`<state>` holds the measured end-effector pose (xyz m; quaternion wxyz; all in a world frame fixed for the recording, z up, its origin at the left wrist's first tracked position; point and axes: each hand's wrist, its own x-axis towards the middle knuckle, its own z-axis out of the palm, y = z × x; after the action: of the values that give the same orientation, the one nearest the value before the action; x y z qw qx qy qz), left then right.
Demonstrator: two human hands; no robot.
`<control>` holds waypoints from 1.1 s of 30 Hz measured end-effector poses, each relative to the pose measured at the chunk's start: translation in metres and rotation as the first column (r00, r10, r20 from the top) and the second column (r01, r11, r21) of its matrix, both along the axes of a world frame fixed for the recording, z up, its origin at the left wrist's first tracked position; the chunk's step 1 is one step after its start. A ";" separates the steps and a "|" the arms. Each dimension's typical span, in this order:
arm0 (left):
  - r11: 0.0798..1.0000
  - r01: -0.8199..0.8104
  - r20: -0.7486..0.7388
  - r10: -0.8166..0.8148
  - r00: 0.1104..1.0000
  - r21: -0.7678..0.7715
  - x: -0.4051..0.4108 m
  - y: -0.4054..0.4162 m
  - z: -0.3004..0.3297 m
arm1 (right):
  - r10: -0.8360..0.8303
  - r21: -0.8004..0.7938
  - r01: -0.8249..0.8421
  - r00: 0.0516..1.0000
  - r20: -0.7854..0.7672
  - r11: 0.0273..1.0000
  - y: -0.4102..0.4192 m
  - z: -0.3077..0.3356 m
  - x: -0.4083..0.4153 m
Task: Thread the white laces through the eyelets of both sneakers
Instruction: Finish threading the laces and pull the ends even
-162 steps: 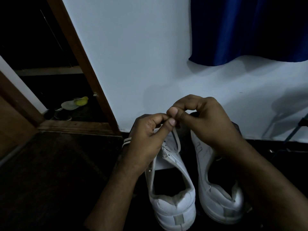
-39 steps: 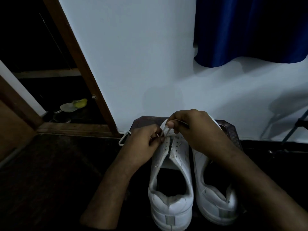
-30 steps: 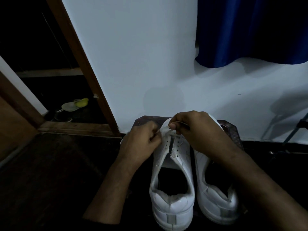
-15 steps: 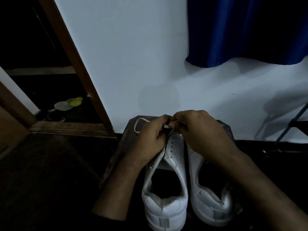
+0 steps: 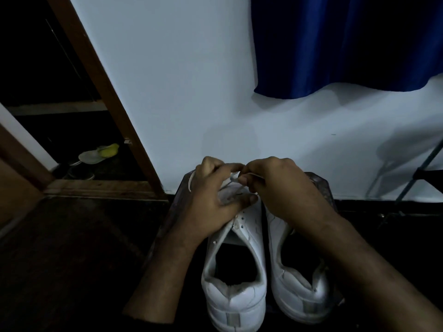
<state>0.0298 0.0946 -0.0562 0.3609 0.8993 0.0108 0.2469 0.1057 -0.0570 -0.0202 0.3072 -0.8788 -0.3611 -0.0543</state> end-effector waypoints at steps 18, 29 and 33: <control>0.996 0.054 -0.001 -0.054 0.999 0.068 0.012 0.002 -0.009 | 0.080 -0.356 -0.009 0.979 0.187 0.935 -0.012 0.009 -0.011; 0.995 0.092 -0.006 -0.092 0.996 -0.028 0.011 0.002 -0.014 | 0.034 -0.034 -0.034 0.999 -0.007 0.999 -0.007 0.004 -0.005; 0.994 0.031 -0.031 -0.034 0.999 -0.103 0.014 0.000 -0.018 | 0.088 0.290 -0.026 0.976 -0.201 0.957 -0.008 0.013 -0.006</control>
<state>0.0436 0.0942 -0.0740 0.4105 0.8834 0.0145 0.2254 0.0999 -0.0645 -0.0069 0.4690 -0.8151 -0.3401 -0.0033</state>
